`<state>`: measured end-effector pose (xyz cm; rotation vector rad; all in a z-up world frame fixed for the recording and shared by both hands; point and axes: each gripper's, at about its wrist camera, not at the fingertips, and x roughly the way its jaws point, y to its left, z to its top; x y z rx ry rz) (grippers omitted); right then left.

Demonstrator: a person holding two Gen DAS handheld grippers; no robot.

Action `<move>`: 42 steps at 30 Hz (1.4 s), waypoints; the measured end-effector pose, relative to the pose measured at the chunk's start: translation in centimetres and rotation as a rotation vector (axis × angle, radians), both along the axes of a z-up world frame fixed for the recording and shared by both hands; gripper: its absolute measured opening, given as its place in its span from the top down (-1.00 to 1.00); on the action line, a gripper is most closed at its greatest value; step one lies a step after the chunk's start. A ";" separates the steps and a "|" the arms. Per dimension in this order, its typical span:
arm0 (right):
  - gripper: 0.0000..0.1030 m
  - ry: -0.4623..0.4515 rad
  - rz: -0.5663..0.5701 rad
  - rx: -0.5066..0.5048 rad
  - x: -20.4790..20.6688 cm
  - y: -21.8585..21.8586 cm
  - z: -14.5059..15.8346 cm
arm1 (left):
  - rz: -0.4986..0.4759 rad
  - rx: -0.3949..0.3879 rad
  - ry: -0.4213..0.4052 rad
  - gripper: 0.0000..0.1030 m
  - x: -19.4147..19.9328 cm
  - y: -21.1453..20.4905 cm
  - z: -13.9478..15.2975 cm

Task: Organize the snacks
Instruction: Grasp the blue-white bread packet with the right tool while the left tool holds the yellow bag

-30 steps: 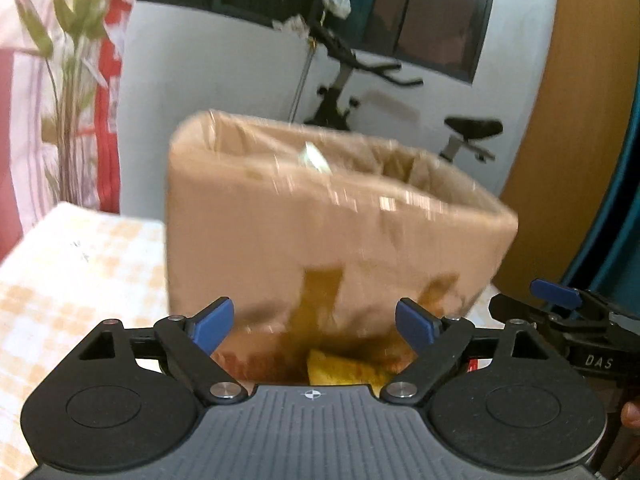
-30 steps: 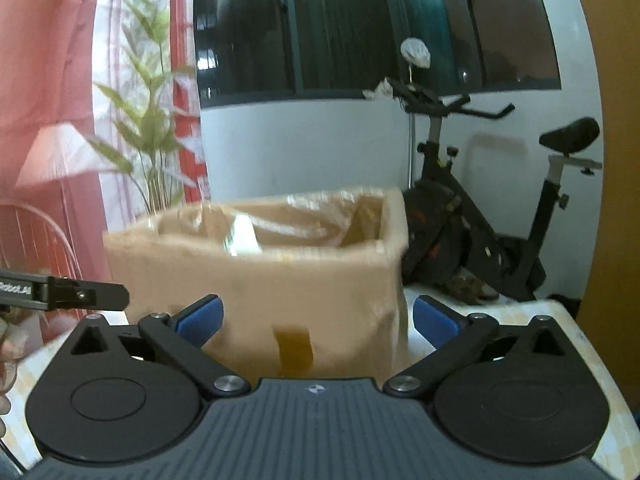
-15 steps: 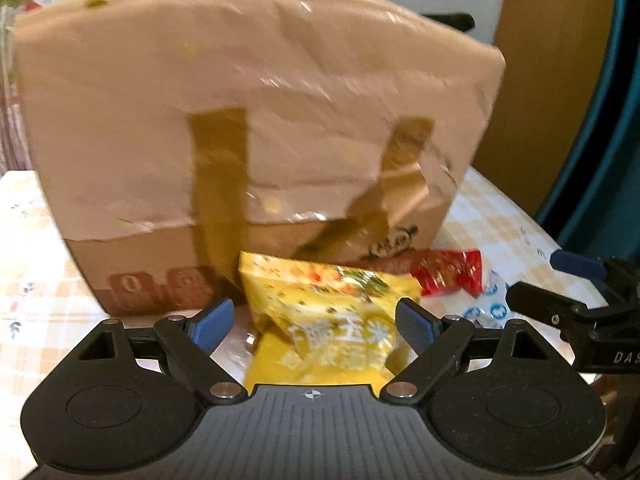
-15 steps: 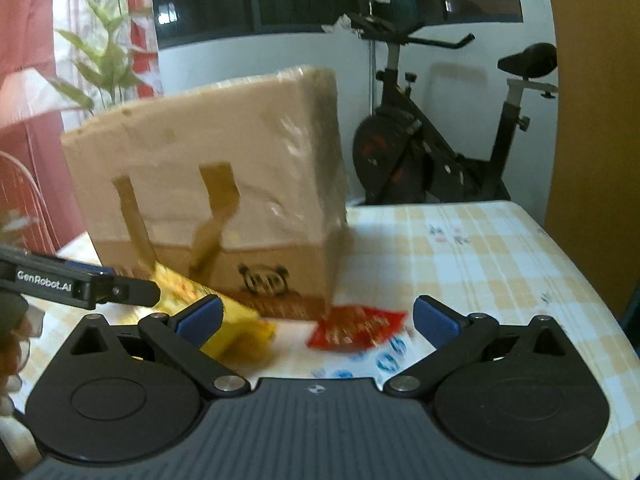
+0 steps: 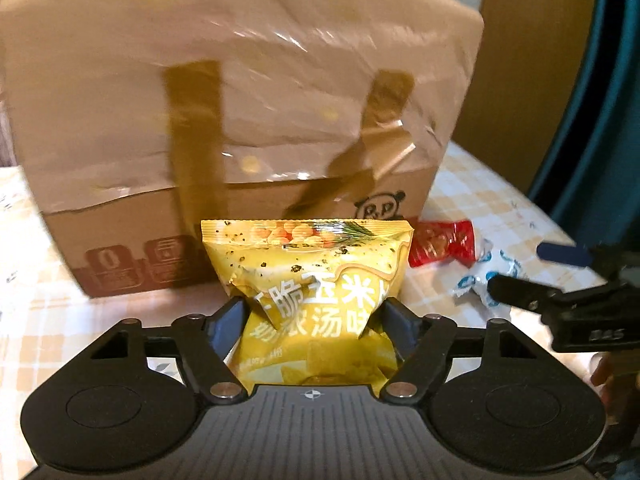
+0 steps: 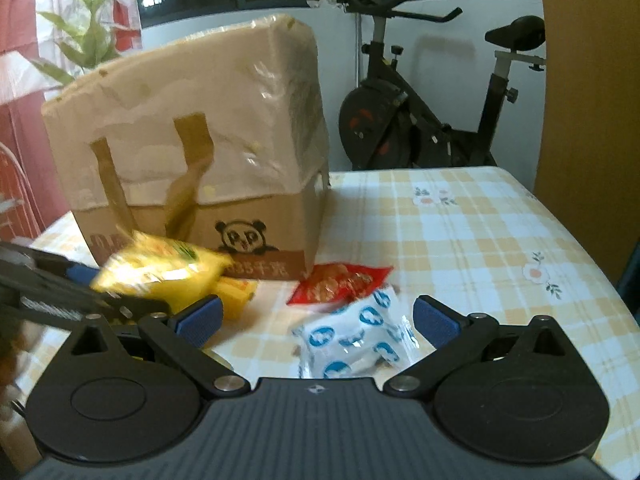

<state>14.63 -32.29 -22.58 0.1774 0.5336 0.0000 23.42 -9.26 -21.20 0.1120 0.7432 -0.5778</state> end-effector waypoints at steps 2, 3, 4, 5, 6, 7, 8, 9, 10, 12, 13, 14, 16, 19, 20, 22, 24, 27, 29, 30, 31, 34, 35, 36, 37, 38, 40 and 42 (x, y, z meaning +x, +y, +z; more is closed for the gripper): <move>-1.00 0.011 0.002 -0.013 0.2 -0.2 -0.4 | 0.028 -0.031 -0.005 -0.43 -0.7 1.2 0.3; -1.00 0.018 0.005 -0.024 0.3 -0.3 -0.6 | 0.042 -0.039 -0.006 -0.43 -1.0 1.7 0.4; -0.94 0.031 0.002 -0.047 0.5 -0.4 -0.7 | 0.056 -0.046 -0.009 -0.43 -1.3 2.2 0.7; -0.87 0.043 -0.002 -0.068 0.8 -0.4 -0.8 | 0.073 -0.053 -0.013 -0.43 -1.6 2.9 1.0; -0.84 0.050 -0.003 -0.083 1.0 -0.4 -0.9 | 0.090 -0.060 -0.016 -0.43 -1.9 3.6 1.4; -0.73 0.051 0.007 -0.092 1.2 -0.5 -1.0 | 0.113 -0.065 -0.021 -0.43 -1.9 4.0 1.9; -0.67 0.054 0.017 -0.100 1.5 -0.6 -1.2 | 0.133 -0.068 -0.024 -0.43 -1.9 4.3 2.1; -0.66 0.062 0.023 -0.112 1.8 -0.5 -1.4 | 0.155 -0.071 -0.031 -0.43 -2.0 4.8 2.4; -0.63 0.075 0.026 -0.123 2.2 -0.6 -1.7 | 0.172 -0.073 -0.037 -0.43 -2.0 5.1 2.7; -0.56 0.115 0.031 -0.124 2.9 -0.6 -2.2 | 0.197 -0.076 -0.048 -0.43 -2.2 5.4 2.9; -0.46 0.141 0.040 -0.106 3.2 -0.6 -2.5 | 0.208 -0.076 -0.050 -0.43 -2.2 5.6 3.0; -0.41 0.150 0.046 -0.092 3.3 -0.6 -2.7 | 0.217 -0.076 -0.051 -0.43 -2.3 5.8 3.1; -0.34 0.135 0.031 -0.099 3.0 -0.3 -2.4 | 0.230 -0.078 -0.051 -0.43 -2.4 6.2 3.3; -0.18 0.120 0.057 -0.083 2.5 0.4 -2.0 | 0.244 -0.079 -0.044 -0.43 -2.4 6.5 3.3; -0.17 0.116 0.073 -0.070 2.4 0.5 -2.0 | 0.246 -0.077 -0.044 -0.43 -2.3 6.3 3.2; -0.17 0.106 0.110 -0.063 2.0 1.3 -2.1 | 0.246 -0.077 -0.047 -0.43 -2.3 6.4 3.1; -0.17 0.086 0.129 -0.081 1.7 2.0 -2.3 | 0.253 -0.074 -0.053 -0.43 -2.3 6.2 3.0; -0.17 0.061 0.137 -0.092 1.4 2.5 -2.6 | 0.274 -0.073 -0.057 -0.43 -2.4 6.6 2.8; -0.17 0.045 0.141 -0.094 1.2 2.5 -2.9 | 0.290 -0.075 -0.059 -0.43 -2.4 6.8 2.8; -0.17 0.041 0.143 -0.094 1.1 2.5 -2.9 | 0.297 -0.076 -0.060 -0.43 -2.4 7.0 2.9; -0.17 0.038 0.146 -0.095 1.2 2.5 -2.9 | 0.302 -0.077 -0.061 -0.43 -2.4 7.1 2.9; -0.17 0.030 0.152 -0.103 1.1 2.5 -3.0 | 0.310 -0.075 -0.063 -0.43 -2.4 7.3 2.9; -0.17 0.028 0.154 -0.107 1.1 2.6 -3.0 | 0.312 -0.074 -0.063 -0.43 -2.4 7.3 2.9; -0.17 0.026 0.156 -0.109 1.0 2.6 -3.0 | 0.314 -0.073 -0.063 -0.43 -2.4 7.3 2.9; -0.17 0.025 0.157 -0.109 1.0 2.6 -3.0 | 0.315 -0.073 -0.065 -0.43 -2.4 7.4 2.9; -0.17 0.024 0.157 -0.108 1.0 2.5 -3.0 | 0.317 -0.073 -0.069 -0.43 -2.4 7.4 3.0; -0.17 0.022 0.159 -0.105 1.0 2.5 -3.1 | 0.320 -0.074 -0.078 -0.43 -2.5 7.6 3.1; -0.15 0.021 0.159 -0.097 1.0 2.4 -3.1 | 0.328 -0.078 -0.089 -0.43 -2.6 7.8 3.4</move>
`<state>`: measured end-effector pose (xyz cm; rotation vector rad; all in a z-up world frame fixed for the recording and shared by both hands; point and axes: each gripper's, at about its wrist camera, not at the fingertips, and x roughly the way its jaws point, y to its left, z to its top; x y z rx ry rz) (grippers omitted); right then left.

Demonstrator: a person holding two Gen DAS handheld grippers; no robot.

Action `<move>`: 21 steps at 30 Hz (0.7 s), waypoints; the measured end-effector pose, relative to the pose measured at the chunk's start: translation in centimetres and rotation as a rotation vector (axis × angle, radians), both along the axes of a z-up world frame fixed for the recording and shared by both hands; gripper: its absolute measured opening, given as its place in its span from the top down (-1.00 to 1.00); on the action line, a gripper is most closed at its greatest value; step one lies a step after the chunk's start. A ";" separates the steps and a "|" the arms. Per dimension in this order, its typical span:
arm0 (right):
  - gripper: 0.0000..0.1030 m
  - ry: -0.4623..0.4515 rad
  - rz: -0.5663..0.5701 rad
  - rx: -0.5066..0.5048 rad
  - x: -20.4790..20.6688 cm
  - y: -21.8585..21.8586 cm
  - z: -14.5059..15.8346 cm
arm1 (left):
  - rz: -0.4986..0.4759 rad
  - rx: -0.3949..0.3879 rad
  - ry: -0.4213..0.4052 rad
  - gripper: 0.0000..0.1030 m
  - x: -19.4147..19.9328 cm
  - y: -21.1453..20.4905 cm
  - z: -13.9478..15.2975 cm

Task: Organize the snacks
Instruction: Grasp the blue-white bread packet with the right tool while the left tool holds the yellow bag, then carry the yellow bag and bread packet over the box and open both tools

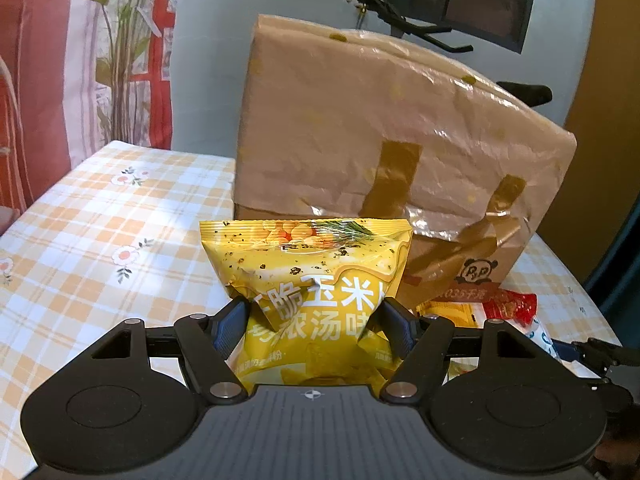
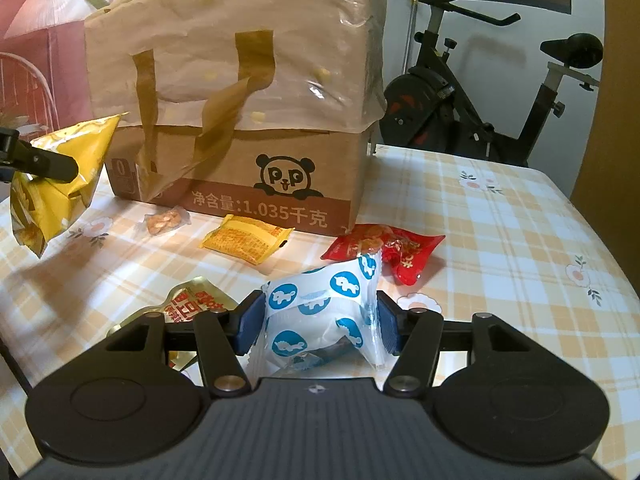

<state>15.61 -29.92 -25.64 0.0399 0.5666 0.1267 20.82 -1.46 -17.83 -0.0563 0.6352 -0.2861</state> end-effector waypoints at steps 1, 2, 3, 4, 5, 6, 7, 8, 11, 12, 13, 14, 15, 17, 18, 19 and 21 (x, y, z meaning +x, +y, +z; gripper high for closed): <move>-0.14 0.000 0.000 0.004 0.0 -0.1 0.0 | 0.006 -0.007 -0.008 -0.43 -0.1 0.3 0.2; -0.14 0.000 0.000 0.008 -0.1 -0.1 0.1 | 0.010 -0.012 -0.017 -0.43 -0.2 0.5 0.4; -0.13 0.002 -0.001 0.013 -0.1 -0.1 0.2 | 0.017 -0.017 -0.029 -0.43 -0.4 0.8 0.6; -0.12 0.003 -0.001 0.019 -0.2 -0.2 0.3 | 0.022 -0.018 -0.039 -0.43 -0.6 1.0 0.8; -0.12 0.000 -0.001 0.028 -0.3 -0.3 0.4 | 0.028 -0.018 -0.050 -0.43 -0.8 1.2 1.1; -0.12 -0.008 -0.003 0.039 -0.4 -0.5 0.5 | 0.034 -0.018 -0.062 -0.43 -1.0 1.4 1.4; -0.12 -0.015 -0.008 0.047 -0.5 -0.6 0.7 | 0.037 -0.017 -0.075 -0.43 -1.1 1.6 1.7; -0.12 -0.022 -0.015 0.051 -0.6 -0.8 1.0 | 0.041 -0.019 -0.089 -0.43 -1.3 1.8 2.1; -0.12 -0.053 -0.033 0.067 -0.8 -1.3 2.3 | 0.043 -0.036 -0.126 -0.43 -1.5 2.3 3.6; -0.12 -0.065 -0.037 0.079 -0.8 -1.5 2.8 | 0.037 -0.041 -0.149 -0.43 -1.7 2.4 4.4; -0.12 -0.081 -0.039 0.089 -0.8 -1.7 3.5 | 0.031 -0.042 -0.171 -0.43 -1.9 2.5 5.2; -0.12 -0.097 -0.039 0.092 -0.9 -1.8 4.1 | 0.023 -0.044 -0.195 -0.43 -2.0 2.5 6.0; -0.12 -0.117 -0.037 0.094 -0.9 -1.9 4.8 | 0.011 -0.049 -0.218 -0.43 -2.2 2.5 6.9; -0.12 -0.162 -0.031 0.098 -0.8 -1.9 6.4 | -0.021 -0.069 -0.252 -0.43 -2.3 2.4 8.6; -0.12 -0.181 -0.028 0.096 -0.7 -2.0 7.2 | -0.046 -0.081 -0.266 -0.43 -2.1 2.4 9.5; -0.12 -0.208 -0.024 0.094 -0.6 -2.1 8.2 | -0.069 -0.088 -0.285 -0.43 -1.8 2.4 10.6; -0.12 -0.251 -0.015 0.094 -0.3 -2.1 10.0 | -0.088 -0.092 -0.314 -0.43 -1.1 2.0 12.5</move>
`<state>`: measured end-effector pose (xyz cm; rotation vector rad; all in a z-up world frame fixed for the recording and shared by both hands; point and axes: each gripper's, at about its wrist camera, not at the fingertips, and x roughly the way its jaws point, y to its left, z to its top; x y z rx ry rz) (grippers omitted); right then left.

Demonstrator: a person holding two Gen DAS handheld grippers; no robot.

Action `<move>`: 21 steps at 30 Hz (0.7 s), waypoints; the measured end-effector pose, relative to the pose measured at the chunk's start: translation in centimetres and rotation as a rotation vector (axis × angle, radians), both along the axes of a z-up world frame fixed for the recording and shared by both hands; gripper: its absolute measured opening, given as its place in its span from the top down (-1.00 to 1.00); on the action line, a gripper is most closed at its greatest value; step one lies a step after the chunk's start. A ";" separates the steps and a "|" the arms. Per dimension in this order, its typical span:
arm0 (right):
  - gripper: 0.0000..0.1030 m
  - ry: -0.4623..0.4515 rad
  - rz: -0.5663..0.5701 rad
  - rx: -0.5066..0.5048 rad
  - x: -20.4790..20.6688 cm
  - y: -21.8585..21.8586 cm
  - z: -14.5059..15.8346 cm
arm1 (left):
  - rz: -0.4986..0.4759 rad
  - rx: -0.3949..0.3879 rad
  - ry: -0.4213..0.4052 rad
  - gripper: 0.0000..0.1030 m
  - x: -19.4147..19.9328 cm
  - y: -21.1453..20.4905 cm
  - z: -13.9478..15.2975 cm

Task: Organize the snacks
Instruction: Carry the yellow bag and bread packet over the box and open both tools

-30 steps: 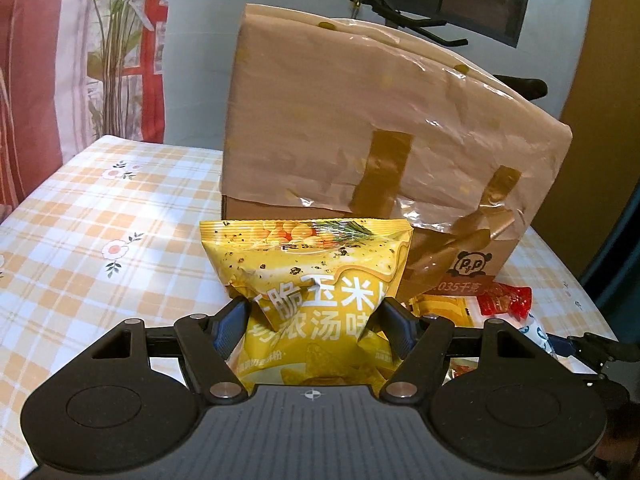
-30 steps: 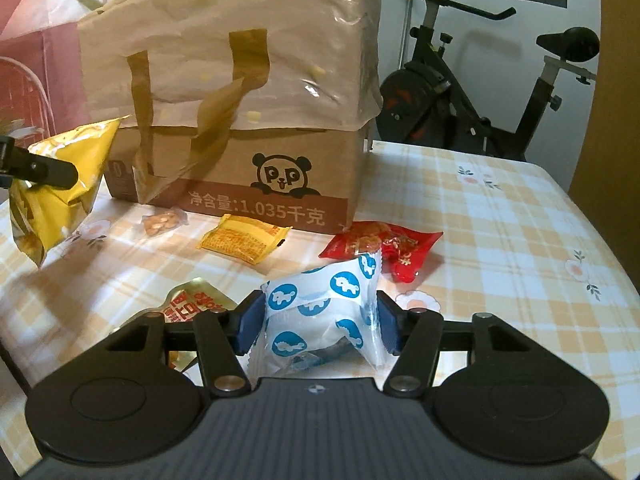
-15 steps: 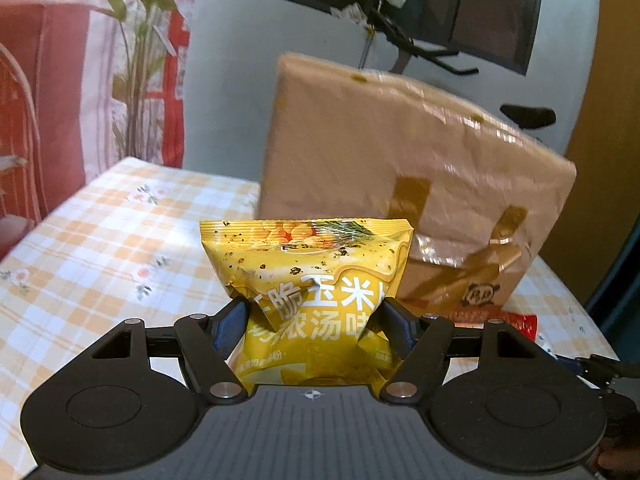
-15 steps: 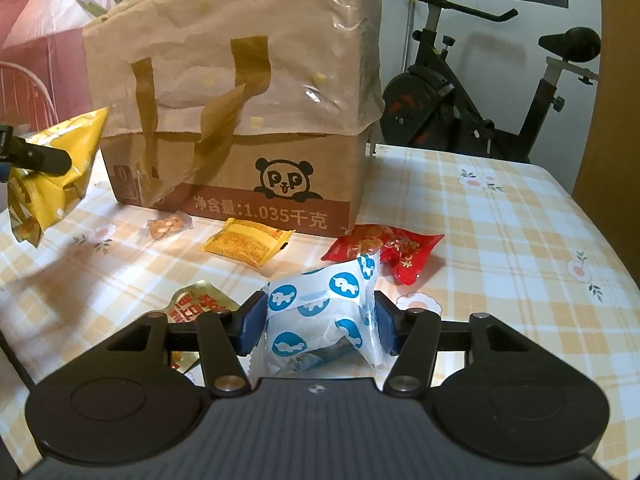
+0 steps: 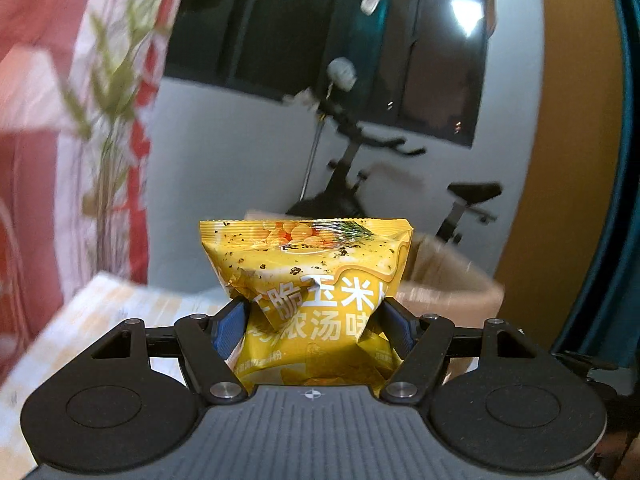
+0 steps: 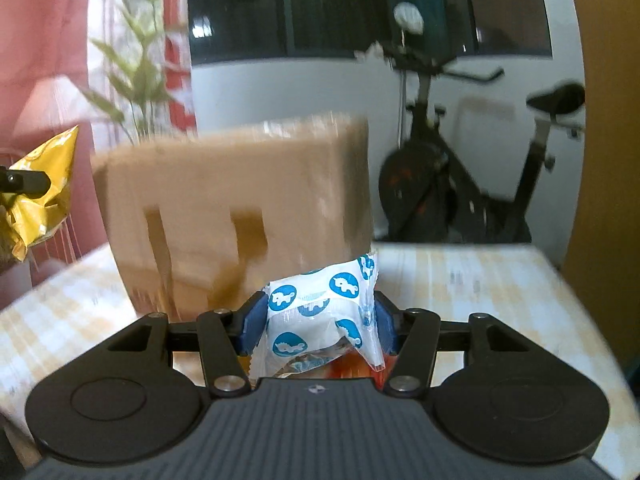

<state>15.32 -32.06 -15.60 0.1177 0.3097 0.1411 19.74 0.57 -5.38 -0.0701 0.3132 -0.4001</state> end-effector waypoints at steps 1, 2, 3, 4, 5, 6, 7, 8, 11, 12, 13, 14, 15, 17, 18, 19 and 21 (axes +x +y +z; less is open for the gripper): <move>-0.12 -0.019 0.004 0.000 0.2 -0.1 0.8 | -0.008 -0.006 -0.015 -0.43 0.5 -0.2 0.9; -0.12 -0.044 0.009 0.000 0.4 -0.1 1.7 | -0.013 -0.016 -0.035 -0.43 1.1 -0.4 1.8; -0.12 -0.067 0.014 -0.001 0.6 -0.1 2.6 | -0.018 -0.030 -0.055 -0.43 1.7 -0.6 2.6; -0.12 -0.095 0.019 -0.005 0.8 -0.1 3.6 | -0.025 -0.038 -0.065 -0.43 2.3 -0.9 3.2; -0.12 -0.118 0.023 -0.008 1.0 0.0 4.3 | -0.033 -0.043 -0.071 -0.44 3.2 -1.3 3.8; -0.12 -0.140 0.031 -0.007 1.3 0.1 5.2 | -0.037 -0.042 -0.078 -0.44 4.0 -1.6 4.2; -0.12 -0.153 0.037 -0.008 1.6 0.2 5.7 | -0.043 -0.034 -0.082 -0.44 4.9 -2.1 4.5; -0.12 -0.166 0.045 -0.009 2.0 0.3 6.4 | -0.051 -0.025 -0.080 -0.44 5.9 -2.7 4.7; -0.12 -0.197 0.062 -0.026 3.4 0.7 7.9 | -0.074 -0.022 -0.033 -0.44 9.2 -4.4 4.8; -0.12 -0.205 0.069 -0.039 4.1 1.0 8.4 | -0.071 -0.021 -0.014 -0.44 10.4 -4.9 4.6; -0.12 -0.207 0.072 -0.052 4.8 1.2 8.7 | -0.070 -0.012 0.015 -0.44 11.8 -5.6 4.3; -0.12 -0.205 0.071 -0.071 5.6 1.5 8.9 | -0.057 0.000 0.028 -0.44 12.8 -6.1 4.0; -0.12 -0.199 0.068 -0.083 6.3 1.7 9.0 | -0.044 0.017 0.038 -0.44 13.6 -6.7 3.7; -0.12 -0.177 0.053 -0.096 8.0 2.3 9.1 | -0.033 0.058 0.062 -0.44 15.2 -7.8 2.8; -0.12 -0.164 0.040 -0.102 8.7 2.5 9.0 | -0.031 0.077 0.079 -0.45 15.9 -8.4 2.2; -0.12 -0.148 0.023 -0.112 9.4 2.7 8.9 | -0.031 0.095 0.093 -0.46 16.4 -8.7 1.8; -0.12 -0.113 -0.002 -0.121 10.7 3.1 8.6 | -0.005 0.133 0.112 -0.51 17.1 -9.3 1.0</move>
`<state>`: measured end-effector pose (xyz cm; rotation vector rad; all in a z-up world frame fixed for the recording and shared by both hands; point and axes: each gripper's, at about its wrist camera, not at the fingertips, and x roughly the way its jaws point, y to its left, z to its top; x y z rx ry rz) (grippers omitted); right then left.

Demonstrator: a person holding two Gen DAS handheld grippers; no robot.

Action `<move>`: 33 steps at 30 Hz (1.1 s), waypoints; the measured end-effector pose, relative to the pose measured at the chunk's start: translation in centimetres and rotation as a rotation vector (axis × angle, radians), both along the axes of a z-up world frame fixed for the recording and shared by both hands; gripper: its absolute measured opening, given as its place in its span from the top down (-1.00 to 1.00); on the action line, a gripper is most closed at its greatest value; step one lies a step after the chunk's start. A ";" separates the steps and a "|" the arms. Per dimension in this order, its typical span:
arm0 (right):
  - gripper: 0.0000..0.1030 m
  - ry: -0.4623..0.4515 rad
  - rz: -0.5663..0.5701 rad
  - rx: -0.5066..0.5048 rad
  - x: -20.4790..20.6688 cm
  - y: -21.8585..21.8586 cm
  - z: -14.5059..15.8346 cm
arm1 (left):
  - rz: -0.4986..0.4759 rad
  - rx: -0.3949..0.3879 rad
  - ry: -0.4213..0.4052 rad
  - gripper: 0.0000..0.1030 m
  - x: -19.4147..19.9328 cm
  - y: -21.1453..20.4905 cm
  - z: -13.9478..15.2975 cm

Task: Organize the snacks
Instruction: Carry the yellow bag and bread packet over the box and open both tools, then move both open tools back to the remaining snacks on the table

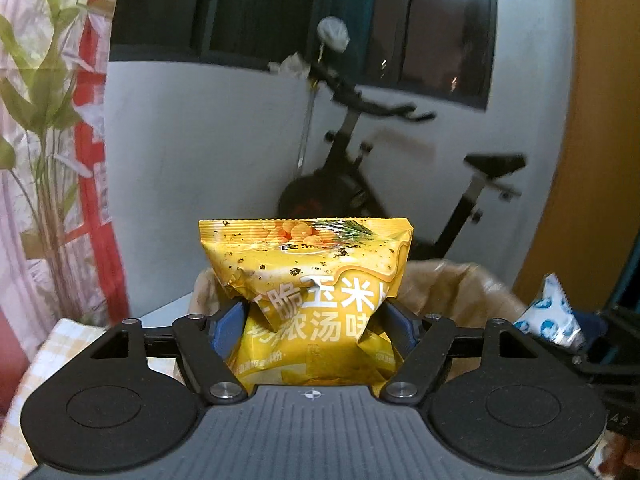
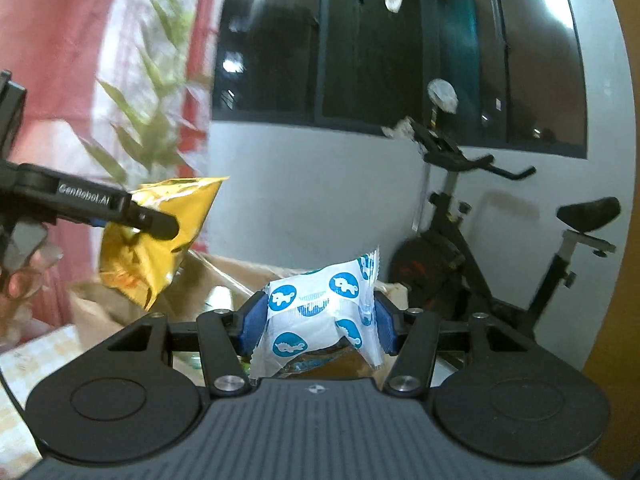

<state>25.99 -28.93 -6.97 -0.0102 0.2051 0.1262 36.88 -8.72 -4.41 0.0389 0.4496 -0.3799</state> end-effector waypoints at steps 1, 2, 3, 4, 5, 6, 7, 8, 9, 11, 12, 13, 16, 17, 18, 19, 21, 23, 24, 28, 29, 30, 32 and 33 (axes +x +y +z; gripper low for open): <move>-0.12 0.020 -0.003 0.008 0.6 0.2 -0.2 | 0.012 0.013 0.007 -0.54 0.5 0.1 -0.3; -0.13 0.036 -0.003 0.015 1.0 0.2 -0.5 | 0.018 0.019 0.016 -0.57 0.8 0.1 -0.5; -0.14 0.054 -0.005 0.021 1.4 0.3 -0.7 | 0.018 0.016 0.026 -0.61 0.7 0.4 -0.7; -0.17 0.075 -0.006 0.028 1.7 0.4 -1.1 | 0.019 0.004 0.034 -0.63 0.7 0.8 -0.8; -0.21 0.092 -0.003 0.034 1.9 0.5 -1.3 | 0.023 -0.010 0.034 -0.69 0.1 1.9 -0.6; -0.22 0.097 -0.007 0.040 1.8 0.4 -1.3 | 0.027 -0.021 0.029 -0.73 0.1 2.3 -0.5; -0.31 0.097 -0.006 0.045 1.7 0.4 -1.4 | 0.034 -0.031 0.021 -0.73 -0.1 2.7 -0.3; -0.42 0.090 -0.004 0.048 1.5 0.3 -1.5 | 0.041 -0.035 0.016 -0.73 -0.3 3.0 -0.1; -0.44 0.080 -0.004 0.049 1.2 0.1 -1.5 | 0.046 -0.041 0.011 -0.73 -0.6 3.5 0.1; -0.44 0.070 -0.008 0.058 0.6 -0.1 -1.4 | 0.047 -0.058 -0.008 -0.73 -1.7 4.1 0.7; -0.44 0.065 -0.008 0.067 0.3 -0.3 -1.3 | 0.044 -0.068 -0.024 -0.73 -2.6 4.4 1.0; -0.44 0.055 -0.008 0.079 -0.1 -0.6 -1.2 | 0.042 -0.074 -0.037 -0.73 -3.2 4.8 1.2; -0.44 0.037 -0.009 0.096 -1.2 -1.2 -1.2 | 0.050 -0.084 -0.067 -0.72 -5.3 5.9 1.3; -0.44 0.034 -0.009 0.101 -1.6 -1.5 -1.3 | 0.055 -0.091 -0.070 -0.72 -5.9 6.3 1.2; -0.44 0.032 -0.008 0.106 -2.0 -1.7 -1.3 | 0.059 -0.099 -0.072 -0.71 -6.5 6.8 1.1; -0.44 0.029 -0.008 0.112 -2.4 -2.0 -1.4 | 0.063 -0.107 -0.074 -0.70 -7.2 7.3 0.9; -0.44 0.022 -0.012 0.122 -3.3 -2.3 -1.6 | 0.072 -0.113 -0.088 -0.69 -8.5 8.2 0.5; -0.44 0.010 -0.016 0.131 -4.2 -2.7 -1.9 | 0.076 -0.104 -0.113 -0.68 -10.0 8.8 -0.1; -0.44 0.003 -0.018 0.135 -4.7 -2.8 -2.1 | 0.076 -0.102 -0.121 -0.66 -10.6 9.0 -0.5; -0.44 -0.008 -0.027 0.145 -6.8 -3.4 -3.3 | 0.042 -0.156 -0.103 -0.64 -12.8 9.8 -2.3; -0.44 -0.007 -0.031 0.145 -7.2 -3.4 -3.6 | 0.032 -0.175 -0.088 -0.62 -13.1 9.9 -2.9; -0.44 -0.007 -0.035 0.146 -7.6 -3.5 -4.0 | 0.020 -0.189 -0.068 -0.56 -13.5 9.8 -3.6; -0.44 -0.002 -0.041 0.149 -8.4 -3.5 -4.8 | -0.004 -0.200 -0.011 -0.46 -13.9 9.5 -5.3; -0.44 0.003 -0.043 0.148 -8.6 -3.6 -5.2 | -0.012 -0.197 0.025 -0.38 -13.9 9.2 -6.2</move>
